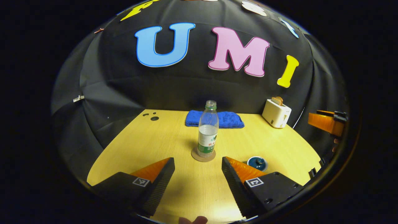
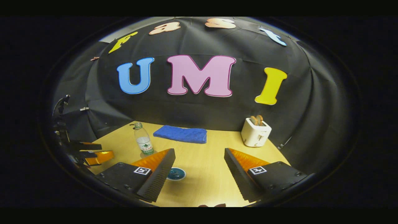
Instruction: Open the teacup lid with one hand, grasp the water bottle and pour water into the teacup with the other hand; after pouring, place the water bottle on the coaster and then close the teacup lid.
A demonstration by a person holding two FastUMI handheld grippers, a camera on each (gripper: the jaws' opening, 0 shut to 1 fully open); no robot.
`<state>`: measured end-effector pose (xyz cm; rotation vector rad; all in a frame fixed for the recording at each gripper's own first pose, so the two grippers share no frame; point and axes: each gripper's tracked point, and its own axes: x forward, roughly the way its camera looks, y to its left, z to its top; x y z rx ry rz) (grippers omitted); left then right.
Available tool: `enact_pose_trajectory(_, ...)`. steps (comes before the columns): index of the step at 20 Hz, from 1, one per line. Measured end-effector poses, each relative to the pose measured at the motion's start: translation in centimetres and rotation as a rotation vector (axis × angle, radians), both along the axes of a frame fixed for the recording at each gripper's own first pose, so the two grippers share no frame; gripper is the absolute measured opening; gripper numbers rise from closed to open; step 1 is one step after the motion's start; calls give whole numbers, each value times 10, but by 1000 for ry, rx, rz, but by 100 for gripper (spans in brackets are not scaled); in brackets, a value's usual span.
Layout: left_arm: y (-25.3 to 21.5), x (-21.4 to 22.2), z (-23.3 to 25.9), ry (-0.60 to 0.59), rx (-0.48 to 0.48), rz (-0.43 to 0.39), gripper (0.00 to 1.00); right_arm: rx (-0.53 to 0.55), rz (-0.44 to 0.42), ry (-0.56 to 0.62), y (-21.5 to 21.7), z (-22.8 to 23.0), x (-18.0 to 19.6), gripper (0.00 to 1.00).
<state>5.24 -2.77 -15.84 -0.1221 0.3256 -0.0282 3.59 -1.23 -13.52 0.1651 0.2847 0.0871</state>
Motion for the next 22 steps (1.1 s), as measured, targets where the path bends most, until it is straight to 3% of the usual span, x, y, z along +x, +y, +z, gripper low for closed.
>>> enact_pose_trajectory(7, 8, -20, 56, -46, -21, -6, 95, -3, -3, -10, -4, 38, -31, 98)
enact_pose_trajectory(16, -4, -31, 75, -88, -1, -97, 95, -18, -83, -61, -16, 69, -53, 99)
enact_pose_trajectory(22, -2, -32, 79, -81, 10, -88, 95, -16, -71, -56, -17, 66, -57, 98)
